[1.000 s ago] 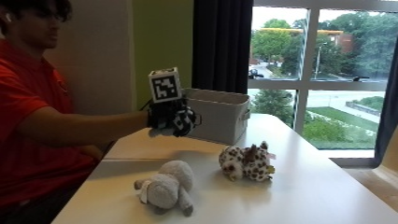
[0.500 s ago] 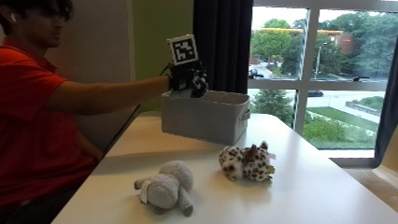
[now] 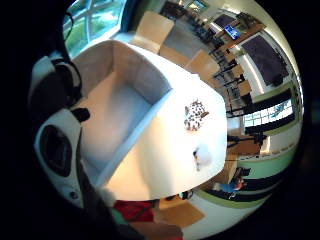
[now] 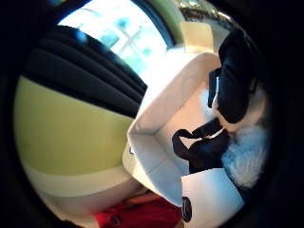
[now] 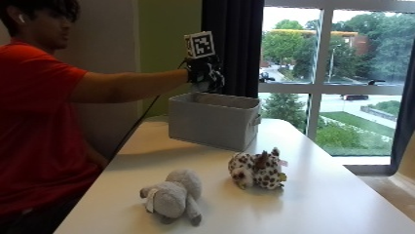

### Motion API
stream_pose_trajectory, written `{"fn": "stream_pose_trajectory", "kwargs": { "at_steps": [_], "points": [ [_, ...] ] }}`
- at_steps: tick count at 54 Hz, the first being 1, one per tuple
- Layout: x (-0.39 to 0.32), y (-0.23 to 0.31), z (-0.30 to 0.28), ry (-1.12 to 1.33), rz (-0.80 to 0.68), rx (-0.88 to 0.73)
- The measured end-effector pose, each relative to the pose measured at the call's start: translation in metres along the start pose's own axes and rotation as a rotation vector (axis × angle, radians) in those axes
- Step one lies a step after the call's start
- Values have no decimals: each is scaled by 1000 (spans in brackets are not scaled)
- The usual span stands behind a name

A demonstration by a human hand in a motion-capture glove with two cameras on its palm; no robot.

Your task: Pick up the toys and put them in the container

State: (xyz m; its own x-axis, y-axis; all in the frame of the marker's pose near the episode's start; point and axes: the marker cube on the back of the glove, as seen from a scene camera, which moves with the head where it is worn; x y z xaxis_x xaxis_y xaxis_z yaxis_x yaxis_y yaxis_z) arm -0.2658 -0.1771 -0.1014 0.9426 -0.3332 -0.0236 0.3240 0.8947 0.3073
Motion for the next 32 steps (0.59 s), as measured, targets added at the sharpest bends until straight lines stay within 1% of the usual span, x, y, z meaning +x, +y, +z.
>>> {"fn": "stream_pose_trajectory", "kwargs": {
  "at_steps": [8,13,18,22,25,32],
  "points": [
    [-15,-2,14,-29,-18,-13],
    [-11,-5,19,-9,126,-54],
    [-16,3,20,-76,-35,-178],
    [-8,11,19,-81,-55,-251],
    [0,16,17,-86,-60,-250],
    [20,27,8,-62,-39,-188]
  ]
}}
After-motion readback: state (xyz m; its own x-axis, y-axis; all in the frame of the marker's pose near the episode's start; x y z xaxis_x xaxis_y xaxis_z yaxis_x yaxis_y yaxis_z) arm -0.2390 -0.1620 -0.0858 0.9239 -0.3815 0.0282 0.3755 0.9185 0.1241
